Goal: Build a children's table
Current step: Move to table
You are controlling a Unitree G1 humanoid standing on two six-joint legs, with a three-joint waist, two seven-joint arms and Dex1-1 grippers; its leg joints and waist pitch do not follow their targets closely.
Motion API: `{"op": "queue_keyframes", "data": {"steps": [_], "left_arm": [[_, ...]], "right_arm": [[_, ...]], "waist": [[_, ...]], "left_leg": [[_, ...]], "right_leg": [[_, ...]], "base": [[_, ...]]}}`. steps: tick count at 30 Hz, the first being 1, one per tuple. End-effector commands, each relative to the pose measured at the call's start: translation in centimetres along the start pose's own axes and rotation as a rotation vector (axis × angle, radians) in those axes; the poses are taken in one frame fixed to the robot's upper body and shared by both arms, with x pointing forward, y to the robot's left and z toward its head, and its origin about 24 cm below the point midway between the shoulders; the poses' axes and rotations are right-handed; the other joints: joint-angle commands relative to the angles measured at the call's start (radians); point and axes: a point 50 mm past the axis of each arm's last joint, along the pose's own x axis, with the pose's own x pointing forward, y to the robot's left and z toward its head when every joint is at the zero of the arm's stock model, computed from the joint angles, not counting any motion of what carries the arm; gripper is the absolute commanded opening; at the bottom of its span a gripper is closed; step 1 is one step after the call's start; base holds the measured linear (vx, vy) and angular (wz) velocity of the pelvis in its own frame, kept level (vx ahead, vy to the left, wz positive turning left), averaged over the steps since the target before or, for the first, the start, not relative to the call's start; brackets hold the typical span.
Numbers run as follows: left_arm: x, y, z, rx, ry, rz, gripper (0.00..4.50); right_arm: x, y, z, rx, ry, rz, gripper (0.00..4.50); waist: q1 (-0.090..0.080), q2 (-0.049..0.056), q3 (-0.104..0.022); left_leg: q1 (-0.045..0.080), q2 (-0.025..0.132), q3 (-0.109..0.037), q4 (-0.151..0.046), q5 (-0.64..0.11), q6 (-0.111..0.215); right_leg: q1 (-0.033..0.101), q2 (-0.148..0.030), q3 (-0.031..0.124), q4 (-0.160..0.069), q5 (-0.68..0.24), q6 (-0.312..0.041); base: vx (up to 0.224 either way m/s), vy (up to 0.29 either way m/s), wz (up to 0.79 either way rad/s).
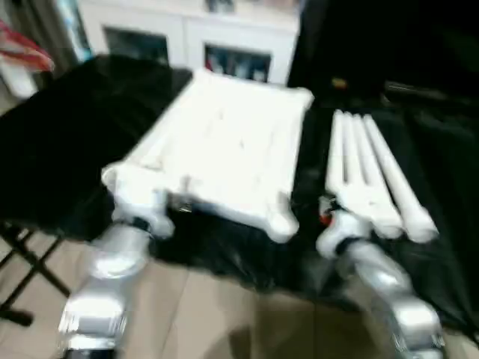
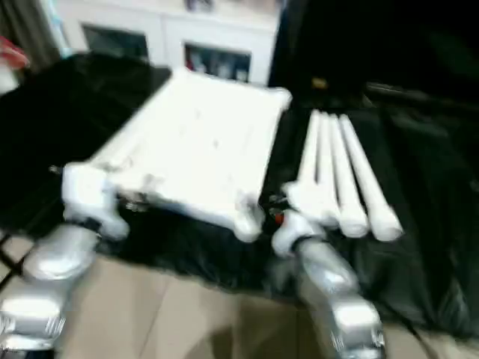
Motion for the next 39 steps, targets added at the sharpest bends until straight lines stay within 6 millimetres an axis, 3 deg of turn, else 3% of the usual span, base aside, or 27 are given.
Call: {"op": "queue_keyframes", "data": {"steps": [1, 2, 3, 4, 5, 6, 7, 10, 11, 12, 13, 14, 16, 17, 18, 19, 20, 21, 22, 24, 25, 26, 27, 28, 30, 34, 39], "left_arm": [[0.3, 0.6, 0.2, 0.009, 0.002, 0.013, 4.47], [0.4, 0.4, 0.3, 0.012, -0.002, -0.001, 4.47], [0.4, 0.3, 0.4, 0.015, -0.004, -0.009, 4.47], [0.5, 0.2, 0.4, 0.015, -0.005, -0.017, 4.47], [0.5, 0.2, 0.4, 0.015, -0.005, -0.017, 4.47], [0.7, 0.1, 0.5, 0.015, -0.005, -0.025, 4.47], [1.0, -0.2, 0.4, 0.013, 0.008, -0.050, 4.47], [1.4, -0.8, 0.2, -0.011, 0.021, -0.085, 4.47], [1.5, -1.0, 0.2, -0.015, 0.022, -0.096, 4.47], [1.6, -1.1, 0.2, -0.016, 0.024, -0.103, 4.47], [1.7, -1.3, 0.3, 0.003, 0.016, -0.111, 4.47], [1.8, -1.4, 0.4, 0.007, 0.010, -0.117, 4.47], [1.8, -1.9, 0.9, 0.095, -0.039, -0.133, 4.47], [1.8, -2.0, 1.0, 0.111, -0.045, -0.135, 4.47], [1.8, -2.1, 0.9, 0.117, -0.043, -0.138, 4.47], [1.8, -2.1, 0.8, 0.107, -0.032, -0.142, 4.47], [1.8, -2.1, 0.7, 0.103, -0.027, -0.143, 4.47], [1.8, -2.1, 0.7, 0.100, -0.028, -0.142, 4.47], [1.9, -2.1, 0.7, 0.065, -0.030, -0.138, 4.47], [1.9, -2.0, 0.8, 0.043, -0.033, -0.129, 4.47], [1.9, -1.9, 0.8, 0.050, -0.032, -0.128, 4.47], [2.0, -2.0, 0.8, 0.063, -0.028, -0.132, 4.47], [2.0, -2.0, 0.8, 0.063, -0.028, -0.132, 4.47], [2.0, -2.0, 0.7, 0.074, -0.026, -0.136, 4.47], [1.9, -2.1, 0.6, 0.082, -0.023, -0.144, 4.47], [1.6, -2.5, 0.3, 0.090, -0.005, -0.237, 4.47], [0.4, -3.9, -0.2, 0.120, 0.059, -0.576, 4.47]], "right_arm": [[0.3, -0.1, 0.1, -0.012, -0.003, -0.021, 4.41], [0.2, -0.2, 0.1, -0.009, -0.006, -0.031, 4.41], [0.1, -0.3, 0.0, -0.006, -0.007, -0.037, 4.41], [0.0, -0.5, 0.0, 0.002, -0.006, -0.053, 4.41], [0.0, -0.5, 0.0, 0.002, -0.006, -0.053, 4.41], [-0.1, -0.6, -0.1, 0.007, -0.005, -0.066, 4.41], [-0.4, -0.7, -0.1, 0.016, -0.006, -0.080, 4.41], [-0.8, -0.7, -0.1, 0.024, -0.010, -0.091, 4.41], [-0.9, -0.7, -0.2, 0.025, -0.011, -0.094, 4.41], [-1.0, -0.7, -0.2, 0.025, -0.011, -0.096, 4.41], [-1.1, -0.7, -0.2, 0.026, -0.013, -0.099, 4.41], [-1.2, -0.7, -0.2, 0.026, -0.014, -0.101, 4.41], [-1.3, -0.8, 0.0, 0.023, -0.021, -0.109, 4.41], [-1.3, -0.8, 0.0, 0.023, -0.022, -0.110, 4.41], [-1.2, -0.8, 0.1, 0.025, -0.024, -0.111, 4.41], [-1.2, -0.9, 0.2, 0.020, -0.028, -0.113, 4.41], [-1.2, -0.9, 0.3, 0.015, -0.029, -0.113, 4.41], [-1.1, -0.9, 0.4, 0.014, -0.029, -0.112, 4.41], [-1.1, -1.0, 0.5, 0.008, -0.032, -0.109, 4.41], [-1.0, -1.0, 0.6, 0.007, -0.034, -0.108, 4.41], [-1.0, -1.1, 0.7, 0.003, -0.034, -0.108, 4.41], [-0.9, -1.2, 0.7, -0.002, -0.034, -0.103, 4.41], [-0.9, -1.2, 0.7, -0.002, -0.034, -0.103, 4.41], [-0.9, -1.3, 0.8, -0.011, -0.034, -0.100, 4.41], [-0.7, -1.4, 1.0, -0.028, -0.032, -0.083, 4.41], [-0.5, -1.5, 1.5, -0.079, -0.006, 0.076, 4.41], [-1.1, -1.8, 2.1, -0.219, 0.089, 0.373, 4.41]], "waist": [[0.033, 0.020, -0.032], [0.029, 0.049, -0.036], [0.025, 0.075, -0.039], [-0.016, 0.129, -0.048], [-0.018, 0.106, -0.073], [-0.021, 0.111, -0.073], [-0.015, 0.104, -0.074], [-0.018, 0.079, -0.050], [-0.010, -0.003, -0.060], [0.029, -0.041, -0.075], [0.071, -0.021, -0.072], [0.074, -0.026, -0.076], [0.063, -0.037, -0.097], [0.061, -0.026, -0.096], [0.042, -0.018, -0.091], [0.000, 0.093, -0.076], [0.000, 0.093, -0.076], [-0.051, 0.130, -0.075], [-0.042, 0.140, -0.074], [-0.058, 0.142, -0.083], [-0.070, 0.125, -0.094], [-0.063, 0.104, -0.094], [-0.054, 0.090, -0.096], [-0.024, 0.055, -0.100], [0.002, 0.026, -0.082], [0.000, 0.054, -0.058], [-0.001, 0.064, -0.061]], "left_leg": [[-0.079, 0.068, -0.026, -0.041, 0.091, -0.037], [-0.081, 0.082, -0.017, -0.136, 0.146, -0.037], [-0.039, 0.099, -0.012, -0.189, 0.130, -0.037], [0.073, 0.203, -0.121, -0.257, -0.164, -0.002], [0.114, 0.230, -0.149, -0.240, -0.236, 0.082], [0.100, 0.209, -0.134, -0.237, -0.230, 0.101], [0.113, 0.235, -0.027, -0.255, -0.202, -0.058], [0.098, 0.212, 0.100, -0.294, -0.130, -0.130], [0.100, 0.084, 0.203, -0.194, -0.120, -0.132], [0.040, 0.030, 0.166, -0.130, -0.131, -0.087], [0.012, 0.012, 0.104, -0.020, -0.150, -0.062], [-0.037, 0.012, 0.053, 0.012, -0.076, -0.058], [-0.117, -0.020, -0.030, 0.085, 0.111, -0.115], [-0.118, -0.020, -0.053, 0.057, 0.122, -0.147], [-0.125, 0.009, -0.073, -0.009, 0.214, -0.112], [-0.043, 0.042, -0.082, -0.202, 0.443, -0.178], [-0.043, 0.042, -0.082, -0.202, 0.443, -0.178], [-0.079, 0.222, -0.156, -0.264, 0.216, -0.261], [-0.052, 0.273, -0.186, -0.267, 0.064, -0.235], [-0.042, 0.239, -0.177, -0.246, 0.055, -0.129], [-0.021, 0.211, -0.183, -0.233, 0.233, -0.007], [-0.029, 0.174, -0.159, -0.207, 0.413, 0.128], [-0.055, 0.136, -0.125, -0.180, 0.455, 0.151], [-0.147, 0.071, -0.040, -0.150, 0.387, 0.092], [-0.120, 0.083, 0.003, -0.168, 0.135, -0.029], [-0.091, 0.125, 0.033, -0.220, -0.097, -0.135], [-0.069, 0.155, 0.031, -0.249, -0.226, -0.122]], "right_leg": [[0.107, -0.175, 0.127, -0.144, -0.307, -0.355], [0.106, -0.096, 0.059, -0.128, -0.305, -0.292], [0.077, -0.070, 0.011, -0.121, -0.324, -0.237], [-0.053, -0.013, -0.058, 0.052, -0.296, -0.112], [-0.094, -0.039, -0.082, 0.130, -0.185, -0.008], [-0.107, -0.041, -0.091, 0.135, -0.134, 0.028], [-0.141, -0.052, -0.117, 0.147, -0.063, 0.042], [-0.150, -0.080, -0.147, 0.100, 0.131, -0.026], [-0.109, -0.133, -0.041, -0.031, 0.137, -0.096], [-0.007, -0.163, 0.067, -0.074, 0.034, -0.034], [0.019, -0.274, 0.240, -0.147, -0.182, -0.148], [0.054, -0.281, 0.265, -0.123, -0.054, -0.214], [0.039, -0.187, 0.245, -0.042, 0.937, -0.255], [0.003, -0.135, 0.211, -0.036, 1.127, -0.219], [0.007, -0.150, 0.125, -0.004, 1.149, -0.230], [-0.031, -0.026, -0.013, -0.060, 0.529, -0.132], [-0.031, -0.026, -0.013, -0.060, 0.529, -0.132], [-0.036, -0.030, -0.058, 0.045, 0.096, -0.023], [-0.085, -0.046, -0.069, 0.099, -0.076, 0.027], [-0.100, -0.047, -0.079, 0.109, -0.111, 0.039], [-0.094, -0.051, -0.079, 0.087, -0.108, 0.026], [-0.077, -0.074, -0.055, 0.034, -0.027, 0.006], [-0.054, -0.099, -0.037, -0.012, 0.059, -0.006], [0.017, -0.177, -0.011, -0.040, 0.243, 0.011], [-0.004, -0.178, -0.017, -0.073, 0.107, 0.157], [-0.033, -0.133, -0.047, -0.115, -0.549, 0.093], [-0.040, -0.123, -0.045, -0.092, -0.323, -0.036]], "base": [[0.141, 0.075, 0.18], [0.141, 0.075, 0.18], [0.163, 0.136, 0.13], [0.226, 0.133, 0.17], [0.226, 0.133, 0.17], [0.220, 0.119, 0.09], [0.176, 0.116, -0.18], [0.187, 0.068, -0.38], [0.210, 0.012, -0.52], [0.230, -0.053, -0.41], [0.219, 0.001, -0.44], [0.219, 0.001, -0.44], [0.140, 0.086, -0.50], [0.080, 0.083, -0.45], [-0.105, 0.047, -0.42], [-0.099, 0.011, -0.22], [-0.216, 0.053, -0.35], [-0.113, 0.089, -0.12], [-0.122, 0.124, 0.06], [-0.016, 0.066, 0.18], [0.000, 0.000, 0.00], [0.000, 0.000, 0.00], [-0.085, -0.099, -0.17], [-0.111, -0.136, -0.10], [-0.110, -0.135, -0.09], [-0.102, -0.060, -0.12], [-0.037, 0.016, -0.04]]}}
